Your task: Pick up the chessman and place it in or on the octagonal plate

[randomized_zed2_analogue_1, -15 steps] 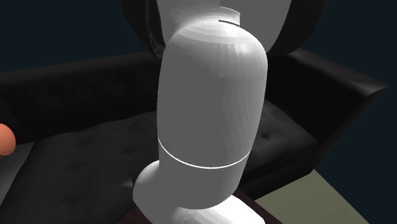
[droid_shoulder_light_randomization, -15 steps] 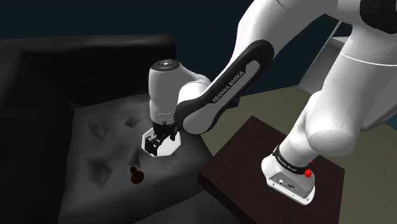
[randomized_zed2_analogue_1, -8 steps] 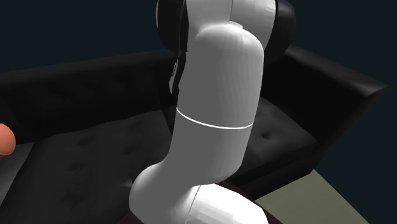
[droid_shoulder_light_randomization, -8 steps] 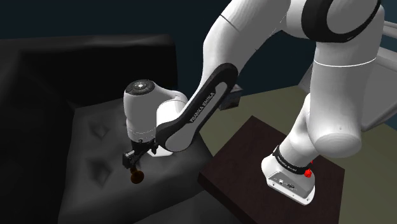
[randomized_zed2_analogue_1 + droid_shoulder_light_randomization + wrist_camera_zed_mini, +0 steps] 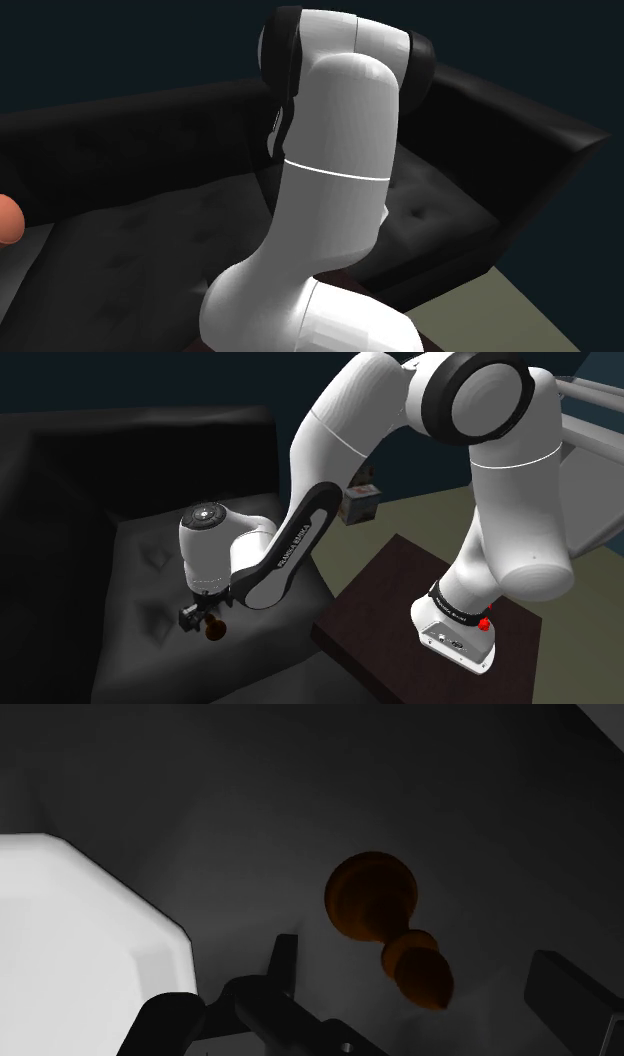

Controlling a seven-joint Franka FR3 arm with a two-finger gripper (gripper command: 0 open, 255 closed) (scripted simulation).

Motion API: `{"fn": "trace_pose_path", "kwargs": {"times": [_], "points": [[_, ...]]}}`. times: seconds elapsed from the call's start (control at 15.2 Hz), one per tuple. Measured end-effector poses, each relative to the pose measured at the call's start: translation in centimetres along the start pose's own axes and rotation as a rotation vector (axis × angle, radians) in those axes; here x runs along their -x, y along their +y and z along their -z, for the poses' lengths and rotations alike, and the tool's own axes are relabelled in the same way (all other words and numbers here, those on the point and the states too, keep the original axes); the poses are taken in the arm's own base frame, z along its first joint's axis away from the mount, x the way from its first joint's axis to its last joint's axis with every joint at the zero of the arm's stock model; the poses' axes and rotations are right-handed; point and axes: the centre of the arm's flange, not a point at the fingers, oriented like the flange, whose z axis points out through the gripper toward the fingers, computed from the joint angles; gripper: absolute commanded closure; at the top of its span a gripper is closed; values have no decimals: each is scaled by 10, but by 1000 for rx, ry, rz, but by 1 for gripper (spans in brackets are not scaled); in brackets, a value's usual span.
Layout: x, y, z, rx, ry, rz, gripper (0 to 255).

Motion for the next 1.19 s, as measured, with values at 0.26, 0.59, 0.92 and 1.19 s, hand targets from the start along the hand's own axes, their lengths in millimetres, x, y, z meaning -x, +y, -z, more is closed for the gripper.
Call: {"fn": "trace_pose_path", "kwargs": {"times": [0.26, 0.59, 0.92, 1.19], "points": [[-1, -1, -14, 0, 0, 0, 0], [-1, -1, -14, 0, 0, 0, 0], [-1, -1, -14, 0, 1, 0, 255], [-1, -1, -14, 0, 1, 0, 255]]}}
